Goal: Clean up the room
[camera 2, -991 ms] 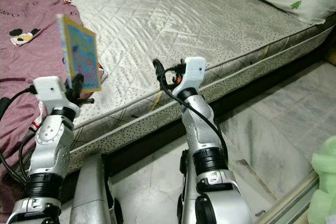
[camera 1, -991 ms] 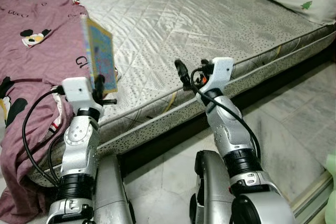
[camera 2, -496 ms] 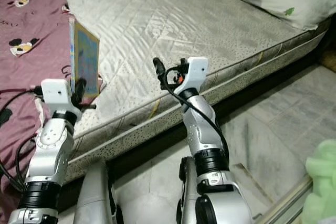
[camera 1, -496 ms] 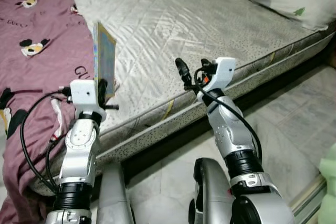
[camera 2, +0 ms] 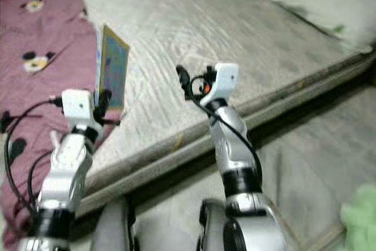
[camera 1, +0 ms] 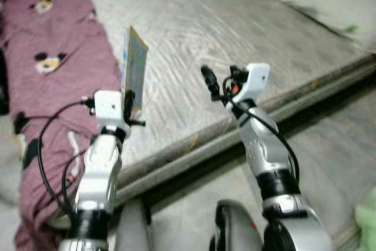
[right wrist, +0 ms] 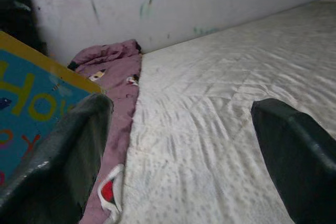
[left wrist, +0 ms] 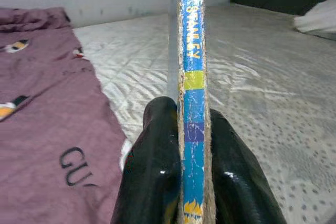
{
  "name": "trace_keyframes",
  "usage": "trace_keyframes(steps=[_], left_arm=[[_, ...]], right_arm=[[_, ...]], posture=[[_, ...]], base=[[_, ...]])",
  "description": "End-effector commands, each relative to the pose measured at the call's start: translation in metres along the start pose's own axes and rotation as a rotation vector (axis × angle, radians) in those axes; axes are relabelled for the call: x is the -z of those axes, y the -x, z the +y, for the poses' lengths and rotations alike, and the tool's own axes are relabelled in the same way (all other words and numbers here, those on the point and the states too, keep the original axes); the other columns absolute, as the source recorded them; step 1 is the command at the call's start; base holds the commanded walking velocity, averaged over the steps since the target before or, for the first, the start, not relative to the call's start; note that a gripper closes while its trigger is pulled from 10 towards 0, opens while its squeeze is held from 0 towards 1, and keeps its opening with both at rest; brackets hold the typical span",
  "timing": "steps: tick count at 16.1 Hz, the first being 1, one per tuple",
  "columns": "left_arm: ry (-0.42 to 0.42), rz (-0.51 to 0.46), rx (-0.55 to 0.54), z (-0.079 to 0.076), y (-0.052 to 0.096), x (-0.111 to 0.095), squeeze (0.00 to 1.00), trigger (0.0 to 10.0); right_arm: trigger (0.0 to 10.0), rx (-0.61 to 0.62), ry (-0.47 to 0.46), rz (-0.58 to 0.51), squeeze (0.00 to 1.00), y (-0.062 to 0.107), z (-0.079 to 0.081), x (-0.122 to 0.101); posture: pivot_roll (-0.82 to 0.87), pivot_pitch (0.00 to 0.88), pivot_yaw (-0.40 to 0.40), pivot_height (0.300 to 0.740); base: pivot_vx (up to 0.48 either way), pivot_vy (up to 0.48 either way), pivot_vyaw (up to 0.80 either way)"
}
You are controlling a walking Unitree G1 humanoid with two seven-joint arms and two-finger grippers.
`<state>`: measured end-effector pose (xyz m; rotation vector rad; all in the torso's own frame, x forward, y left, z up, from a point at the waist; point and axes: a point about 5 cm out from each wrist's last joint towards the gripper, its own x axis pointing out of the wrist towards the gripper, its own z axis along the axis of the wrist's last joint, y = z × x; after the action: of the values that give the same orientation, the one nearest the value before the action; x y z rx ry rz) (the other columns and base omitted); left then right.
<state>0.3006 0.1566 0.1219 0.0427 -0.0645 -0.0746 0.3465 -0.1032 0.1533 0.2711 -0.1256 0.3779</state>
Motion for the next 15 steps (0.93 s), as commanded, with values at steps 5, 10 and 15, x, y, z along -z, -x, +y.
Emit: trace_keyframes(steps=[5, 10, 15], left_arm=[[-0.014, -0.067, -0.010, -0.002, -0.010, -0.017, 0.00, 10.0], [-0.032, -0.060, -0.008, -0.005, -0.008, -0.014, 0.00, 10.0], [-0.037, -0.061, -0.016, -0.003, -0.008, -0.011, 0.00, 10.0]], right_arm=[[10.0, -0.004, 0.029, 0.005, 0.00, 0.004, -0.001, -0.001], [10.0, 0.032, 0.046, 0.003, 0.00, 0.008, -0.010, -0.003], [10.0, 0.032, 0.050, 0.021, 0.00, 0.015, -0.008, 0.003]], posture=[[-0.06, 0.000, 0.008, 0.740], [-0.07, 0.000, 0.020, 0.740], [-0.07, 0.000, 0.021, 0.740]], base=[[0.000, 0.000, 0.00], [0.000, 0.000, 0.00], [0.000, 0.000, 0.00]])
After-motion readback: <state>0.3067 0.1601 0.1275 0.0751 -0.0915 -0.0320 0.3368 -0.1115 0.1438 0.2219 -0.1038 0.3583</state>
